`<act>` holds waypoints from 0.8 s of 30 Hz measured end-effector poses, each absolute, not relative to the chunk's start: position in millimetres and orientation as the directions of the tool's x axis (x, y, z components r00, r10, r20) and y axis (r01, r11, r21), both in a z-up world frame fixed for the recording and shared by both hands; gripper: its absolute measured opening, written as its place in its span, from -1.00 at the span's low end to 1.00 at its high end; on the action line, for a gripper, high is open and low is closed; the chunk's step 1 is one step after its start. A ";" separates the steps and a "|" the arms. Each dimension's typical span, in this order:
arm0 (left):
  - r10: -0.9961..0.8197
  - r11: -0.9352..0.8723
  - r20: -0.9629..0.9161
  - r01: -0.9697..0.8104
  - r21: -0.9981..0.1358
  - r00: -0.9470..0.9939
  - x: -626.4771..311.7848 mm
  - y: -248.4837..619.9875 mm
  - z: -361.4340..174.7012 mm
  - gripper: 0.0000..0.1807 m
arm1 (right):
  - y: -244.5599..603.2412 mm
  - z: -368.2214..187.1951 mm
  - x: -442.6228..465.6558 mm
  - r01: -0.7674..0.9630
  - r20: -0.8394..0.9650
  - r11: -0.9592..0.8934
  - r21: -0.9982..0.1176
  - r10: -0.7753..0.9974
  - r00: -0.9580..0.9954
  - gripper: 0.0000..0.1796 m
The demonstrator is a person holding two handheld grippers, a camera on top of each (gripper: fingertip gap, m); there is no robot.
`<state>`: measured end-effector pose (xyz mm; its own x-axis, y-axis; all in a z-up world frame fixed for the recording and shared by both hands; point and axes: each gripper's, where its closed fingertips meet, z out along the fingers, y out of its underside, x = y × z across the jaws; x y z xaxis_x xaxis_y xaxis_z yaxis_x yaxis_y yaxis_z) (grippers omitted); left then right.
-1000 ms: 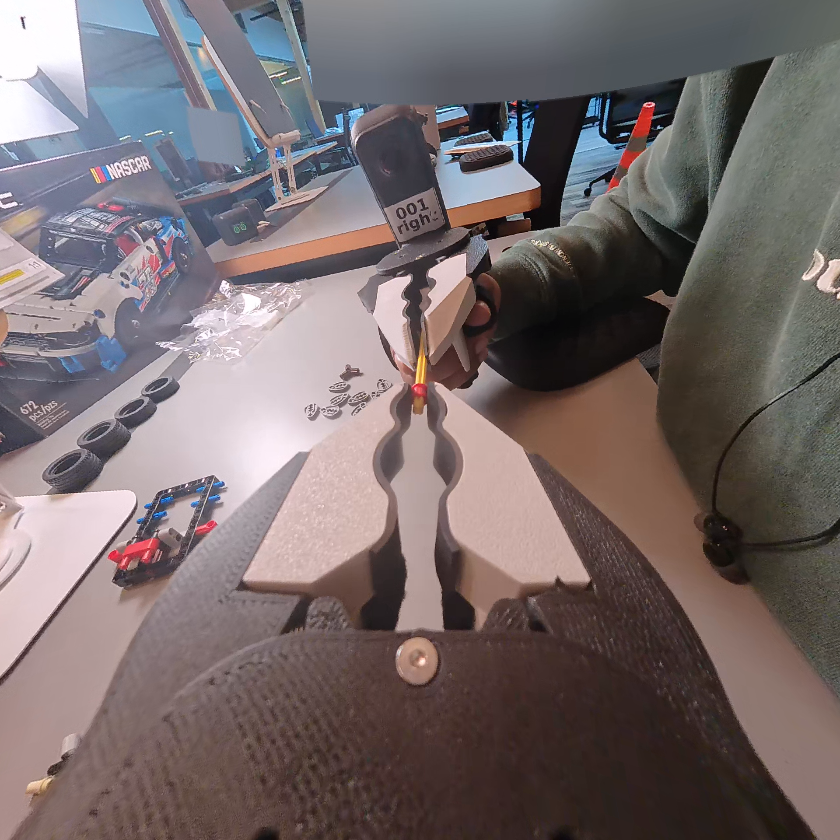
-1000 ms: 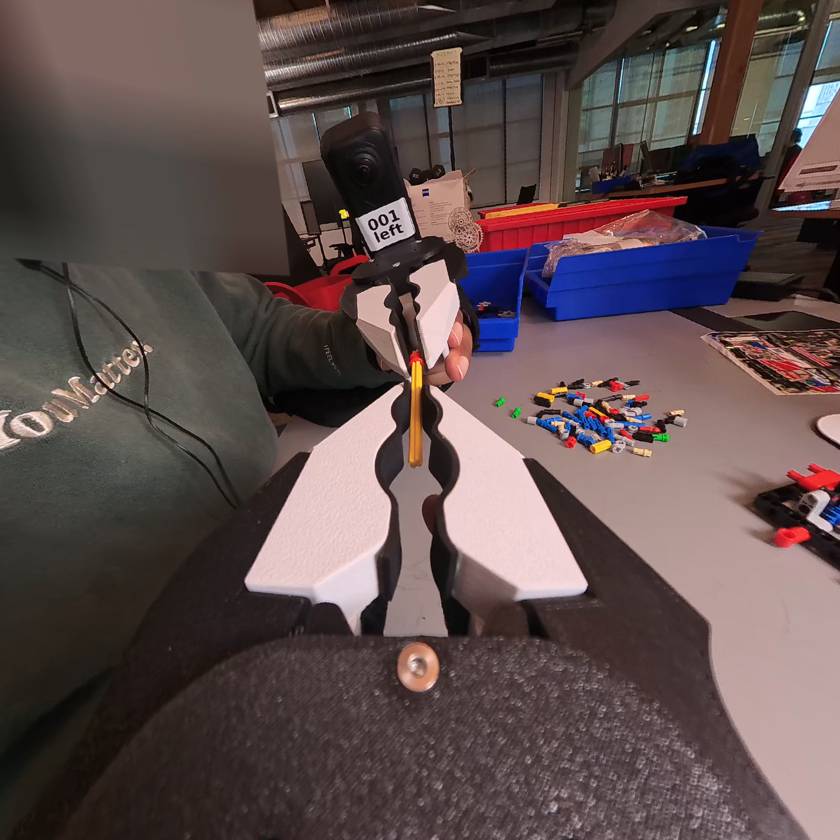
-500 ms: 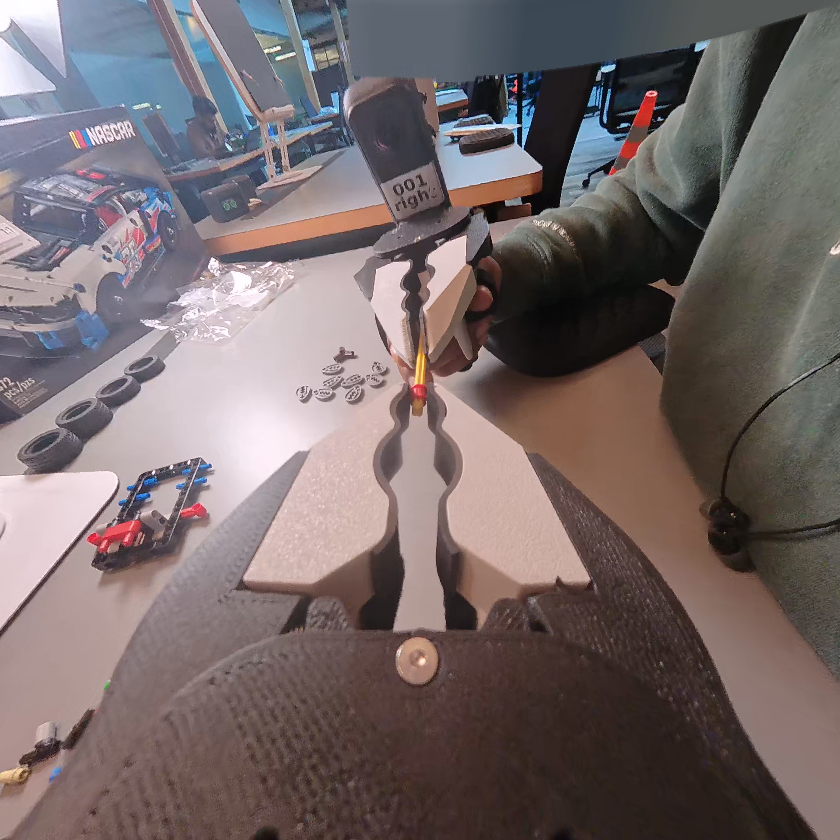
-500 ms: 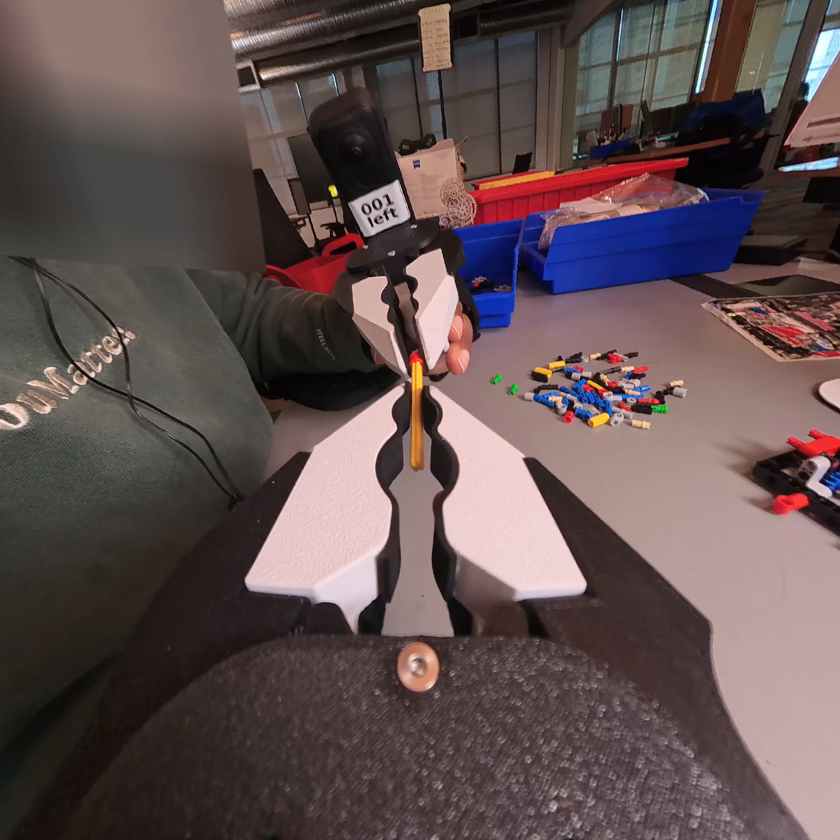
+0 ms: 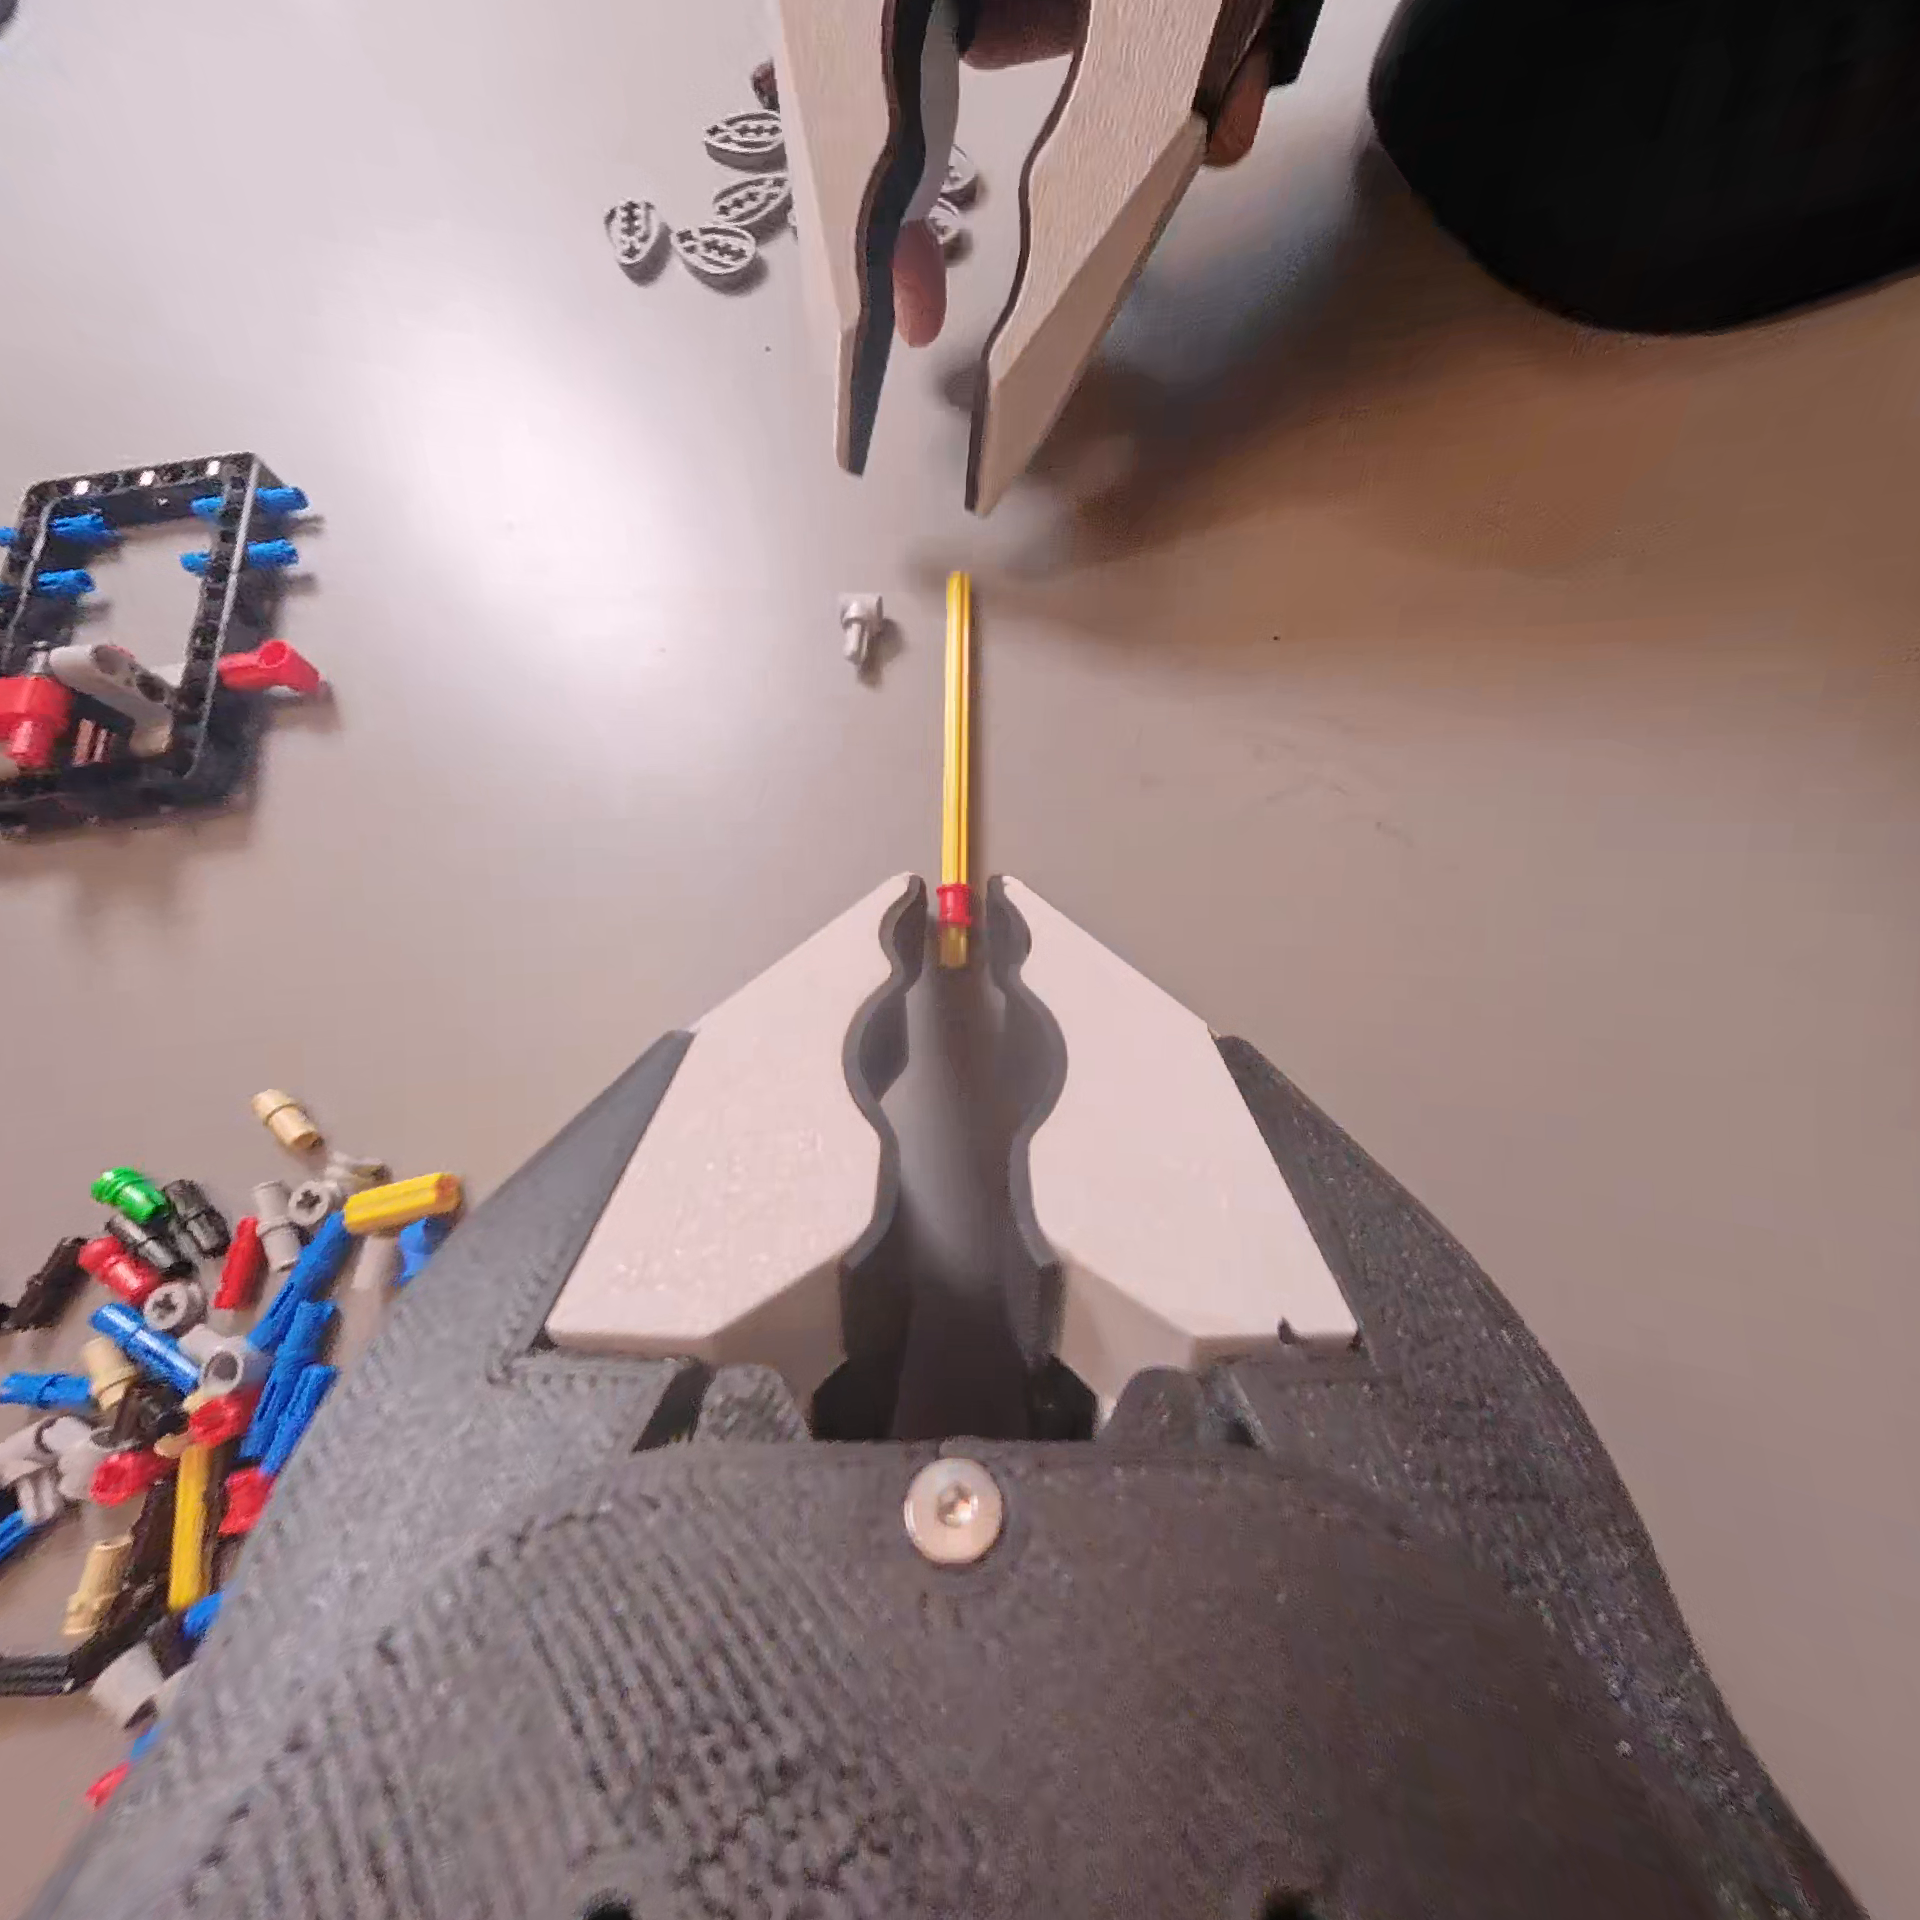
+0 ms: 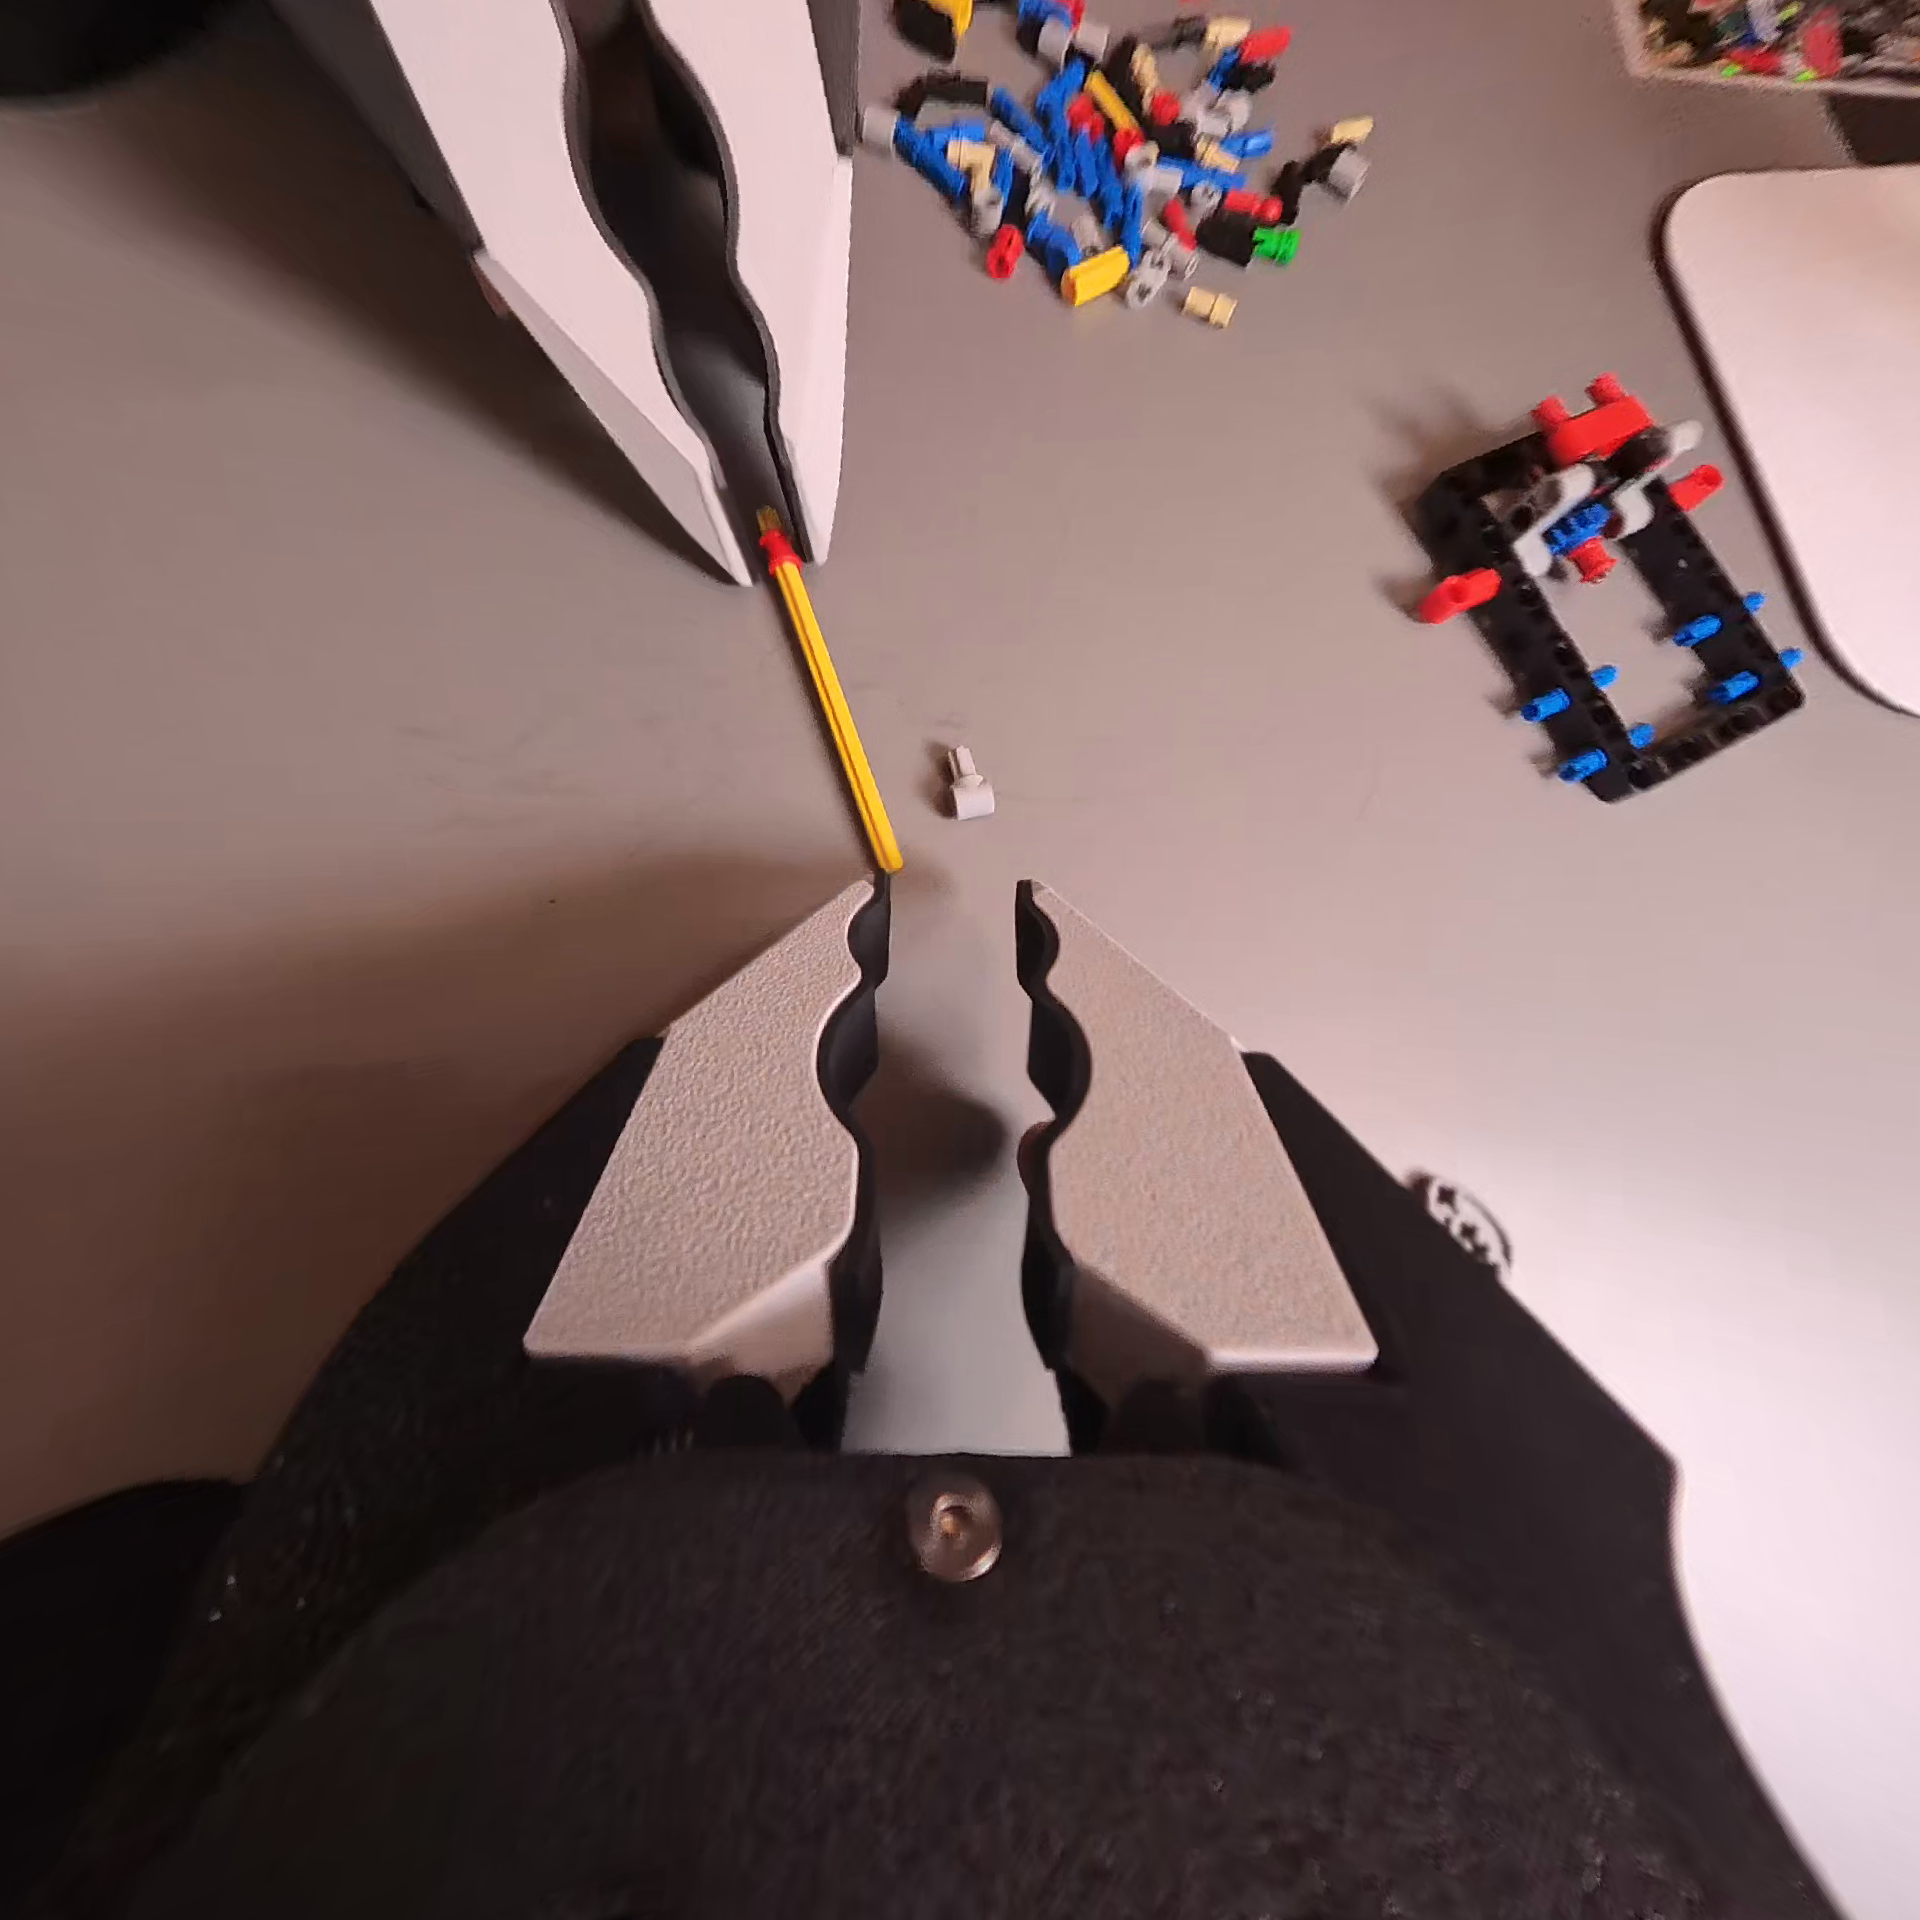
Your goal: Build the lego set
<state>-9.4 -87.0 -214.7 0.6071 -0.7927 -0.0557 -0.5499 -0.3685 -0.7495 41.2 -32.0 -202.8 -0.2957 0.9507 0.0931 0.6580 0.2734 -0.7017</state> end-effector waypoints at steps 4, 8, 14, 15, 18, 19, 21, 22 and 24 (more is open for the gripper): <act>-0.773 -0.363 -0.087 -0.551 -0.751 0.628 -18.6 -88.6 -213.0 -0.82 | -29.4 -208.7 24.7 0.699 0.074 0.308 -0.645 0.936 -0.344 -0.76; -0.759 -0.362 -0.096 -0.540 -0.760 0.644 -23.3 -88.7 -210.1 -0.81 | -34.3 -214.7 14.0 0.737 0.023 0.316 -0.598 0.925 -0.379 -0.80; -0.776 -0.333 -0.133 -0.580 -0.743 0.617 -17.0 -88.5 -215.3 -0.95 | -18.4 -217.3 5.2 0.761 0.118 0.401 -0.510 0.909 -0.400 -0.94; -0.778 -0.328 -0.140 -0.586 -0.741 0.613 -16.3 -88.6 -215.5 -0.95 | -7.8 -216.4 1.7 0.768 0.135 0.400 -0.500 0.912 -0.388 -0.94; -0.780 -0.323 -0.149 -0.595 -0.737 0.608 -15.3 -89.6 -215.6 -0.96 | 29.2 -211.7 -11.0 0.793 0.127 0.334 -0.509 0.941 -0.314 -0.94; -0.780 -0.322 -0.149 -0.594 -0.737 0.607 -15.1 -90.1 -215.6 -0.96 | 40.1 -212.9 -13.0 0.804 0.117 0.314 -0.505 0.948 -0.296 -0.94; -0.781 -0.319 -0.150 -0.594 -0.739 0.606 -14.2 -90.8 -215.6 -0.96 | 54.3 -218.9 -15.3 0.820 0.094 0.284 -0.496 0.957 -0.274 -0.94; -0.783 -0.316 -0.151 -0.594 -0.740 0.604 -13.7 -91.1 -215.6 -0.96 | 55.4 -218.0 -18.4 0.813 0.069 0.261 -0.521 0.962 -0.264 -0.94; -0.788 -0.312 -0.145 -0.591 -0.744 0.599 -12.3 -91.5 -215.6 -0.96 | 57.5 -217.0 -19.4 0.807 0.058 0.240 -0.540 0.967 -0.249 -0.90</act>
<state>-12.3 -91.5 -215.6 0.5989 -0.7875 -0.1452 -0.5907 -0.3120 -0.7441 -19.4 57.5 -217.0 -0.2491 0.9667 0.0582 0.8066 0.2403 -0.5401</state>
